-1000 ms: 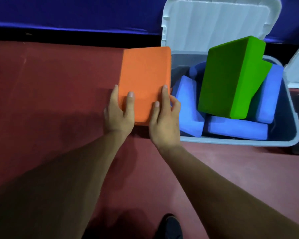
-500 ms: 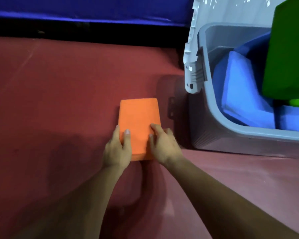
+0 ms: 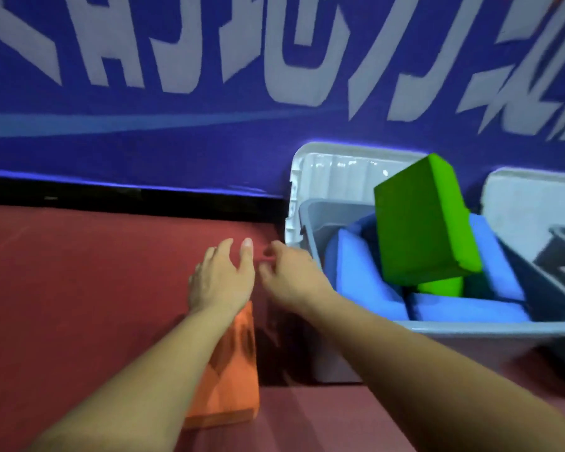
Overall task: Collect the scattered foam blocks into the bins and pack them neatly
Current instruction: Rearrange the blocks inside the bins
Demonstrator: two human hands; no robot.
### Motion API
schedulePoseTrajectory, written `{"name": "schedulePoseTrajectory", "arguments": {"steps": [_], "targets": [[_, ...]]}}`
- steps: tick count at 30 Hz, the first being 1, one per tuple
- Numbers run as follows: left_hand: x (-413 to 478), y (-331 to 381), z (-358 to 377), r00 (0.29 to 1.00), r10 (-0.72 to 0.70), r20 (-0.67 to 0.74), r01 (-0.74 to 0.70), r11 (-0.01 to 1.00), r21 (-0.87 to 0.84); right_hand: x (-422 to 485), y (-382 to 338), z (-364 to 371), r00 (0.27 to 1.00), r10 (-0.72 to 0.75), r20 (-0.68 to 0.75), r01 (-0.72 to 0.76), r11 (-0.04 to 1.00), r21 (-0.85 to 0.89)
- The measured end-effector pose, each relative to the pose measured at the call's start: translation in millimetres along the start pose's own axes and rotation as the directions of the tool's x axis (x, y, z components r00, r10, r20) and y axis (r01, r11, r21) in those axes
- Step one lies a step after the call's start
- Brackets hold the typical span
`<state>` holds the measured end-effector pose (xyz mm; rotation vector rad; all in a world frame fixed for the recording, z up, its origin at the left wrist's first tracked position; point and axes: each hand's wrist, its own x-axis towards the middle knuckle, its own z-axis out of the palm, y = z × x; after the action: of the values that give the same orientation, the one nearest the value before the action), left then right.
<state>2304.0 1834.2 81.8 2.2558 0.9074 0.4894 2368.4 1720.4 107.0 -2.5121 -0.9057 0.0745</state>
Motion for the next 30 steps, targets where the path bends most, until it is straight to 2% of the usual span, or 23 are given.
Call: {"name": "schedulePoseTrajectory", "arguments": {"steps": [3,5,9,12,15,17,27,30], "targets": [[-9,18,-8,0.997,0.051,0.064,-0.051,0.999,0.005,10,1,-51,0.999,0.031,0.015,-0.027,0.978,-0.206],[-16,36,-13,0.991,0.101,0.092,-0.102,0.995,0.008,10,7,-77,0.996,0.077,-0.038,-0.085,0.954,-0.288],[-25,85,-25,0.965,0.253,0.072,-0.251,0.967,-0.047,0,38,-108,0.935,0.137,-0.328,-0.261,0.890,-0.373],[-36,93,-16,0.963,0.260,0.072,-0.257,0.965,-0.052,-18,72,-108,0.864,0.139,-0.484,-0.386,0.801,-0.458],[-42,96,5,0.959,0.250,0.133,-0.242,0.967,-0.077,-34,105,-97,0.842,0.172,-0.511,-0.436,0.774,-0.459],[-42,98,18,0.940,0.307,0.149,-0.304,0.952,-0.045,-42,121,-91,0.855,0.182,-0.485,-0.442,0.745,-0.500],[-52,111,46,0.898,0.403,0.175,-0.419,0.906,0.067,-54,161,-108,0.750,0.395,-0.531,-0.591,0.760,-0.270],[-57,119,56,0.899,0.406,0.162,-0.419,0.906,0.058,-57,175,-115,0.743,0.440,-0.504,-0.590,0.785,-0.186]]}}
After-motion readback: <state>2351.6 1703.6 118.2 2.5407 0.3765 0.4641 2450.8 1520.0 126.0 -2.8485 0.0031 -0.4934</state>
